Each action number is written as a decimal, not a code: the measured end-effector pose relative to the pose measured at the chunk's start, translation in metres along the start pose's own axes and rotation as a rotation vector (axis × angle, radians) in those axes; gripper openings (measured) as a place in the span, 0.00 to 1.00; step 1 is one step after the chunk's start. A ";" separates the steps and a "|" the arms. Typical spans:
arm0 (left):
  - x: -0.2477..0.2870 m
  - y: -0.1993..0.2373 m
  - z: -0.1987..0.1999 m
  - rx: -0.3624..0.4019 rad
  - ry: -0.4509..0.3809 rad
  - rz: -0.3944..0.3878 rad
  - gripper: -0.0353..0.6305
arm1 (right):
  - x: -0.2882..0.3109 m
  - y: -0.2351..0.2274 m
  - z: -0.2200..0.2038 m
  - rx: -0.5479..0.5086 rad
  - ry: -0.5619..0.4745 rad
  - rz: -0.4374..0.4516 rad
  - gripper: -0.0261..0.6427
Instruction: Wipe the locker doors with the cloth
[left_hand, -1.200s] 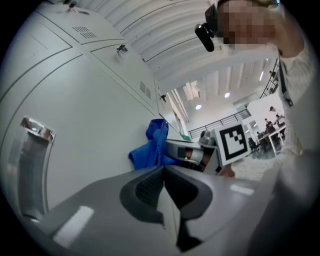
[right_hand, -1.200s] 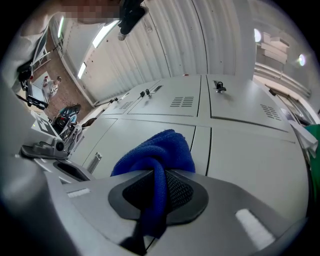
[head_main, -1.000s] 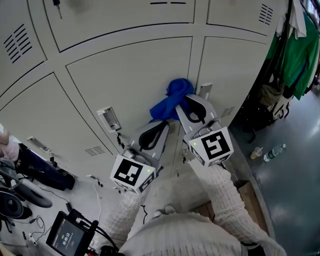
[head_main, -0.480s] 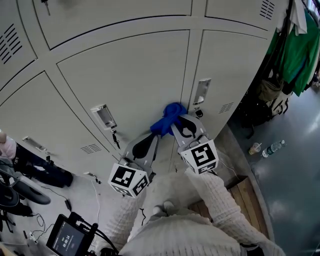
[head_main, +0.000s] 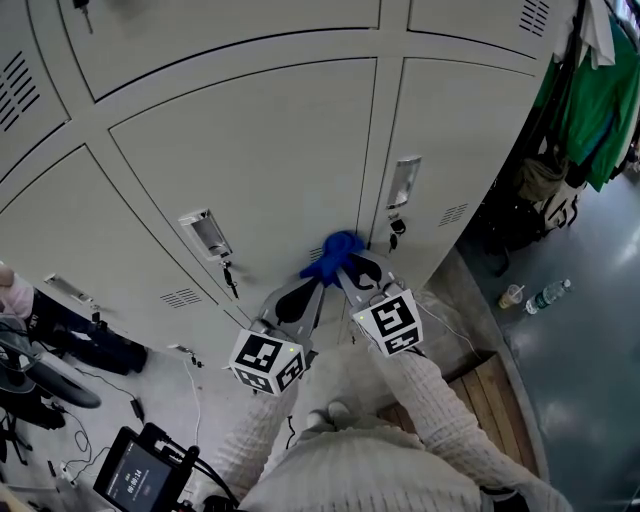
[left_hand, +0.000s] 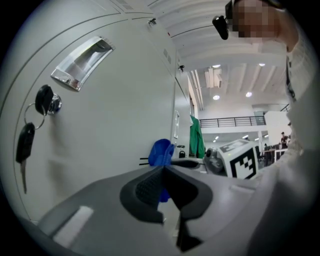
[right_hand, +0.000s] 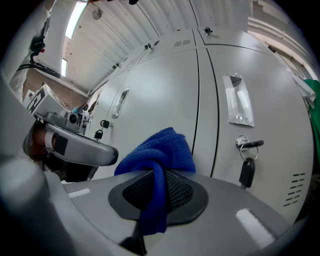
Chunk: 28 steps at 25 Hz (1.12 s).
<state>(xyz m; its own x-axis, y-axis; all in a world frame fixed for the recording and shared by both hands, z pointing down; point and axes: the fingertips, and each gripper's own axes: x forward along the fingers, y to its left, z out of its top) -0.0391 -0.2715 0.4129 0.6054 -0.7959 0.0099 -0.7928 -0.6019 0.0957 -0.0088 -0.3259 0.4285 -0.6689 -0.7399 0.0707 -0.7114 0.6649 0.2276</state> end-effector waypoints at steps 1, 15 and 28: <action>0.000 0.000 -0.001 -0.001 0.005 0.001 0.06 | 0.000 0.001 -0.004 0.007 0.010 0.001 0.12; -0.021 -0.002 0.013 -0.002 -0.024 0.016 0.06 | -0.012 0.017 0.013 0.113 -0.001 0.074 0.12; -0.074 -0.014 0.010 -0.073 -0.068 0.078 0.06 | -0.063 0.064 0.046 0.297 -0.128 0.124 0.12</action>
<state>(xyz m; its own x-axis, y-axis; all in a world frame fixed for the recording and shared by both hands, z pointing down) -0.0738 -0.2049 0.4007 0.5340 -0.8442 -0.0467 -0.8286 -0.5336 0.1693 -0.0226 -0.2322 0.3941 -0.7626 -0.6452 -0.0462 -0.6420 0.7636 -0.0690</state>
